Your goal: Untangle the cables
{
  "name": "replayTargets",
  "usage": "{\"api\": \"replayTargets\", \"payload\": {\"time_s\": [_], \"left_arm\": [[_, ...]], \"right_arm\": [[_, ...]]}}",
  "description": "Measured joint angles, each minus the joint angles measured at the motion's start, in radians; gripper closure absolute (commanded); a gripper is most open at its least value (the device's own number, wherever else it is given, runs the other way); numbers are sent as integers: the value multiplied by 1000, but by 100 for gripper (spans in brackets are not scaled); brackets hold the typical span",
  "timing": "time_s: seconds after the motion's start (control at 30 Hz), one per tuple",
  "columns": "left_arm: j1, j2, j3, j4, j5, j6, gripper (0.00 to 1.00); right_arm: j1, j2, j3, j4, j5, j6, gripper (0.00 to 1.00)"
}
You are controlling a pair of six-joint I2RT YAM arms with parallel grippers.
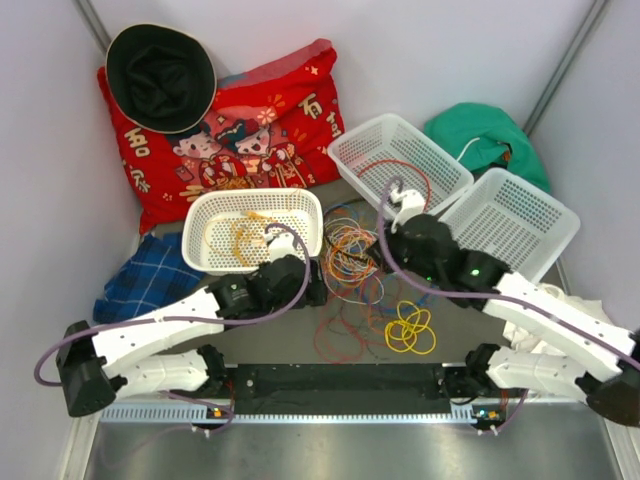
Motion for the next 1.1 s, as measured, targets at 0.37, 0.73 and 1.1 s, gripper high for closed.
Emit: {"api": "replayTargets", "payload": {"time_s": [0.37, 0.73, 1.1], "left_arm": [[0, -162, 3, 279, 17, 226, 7], [-2, -135, -128, 791, 338, 352, 10], [-52, 8, -121, 970, 443, 359, 15]], "right_arm": [[0, -156, 221, -204, -2, -37, 100], [0, -168, 290, -327, -45, 23, 100], [0, -189, 303, -327, -127, 113, 100]]}}
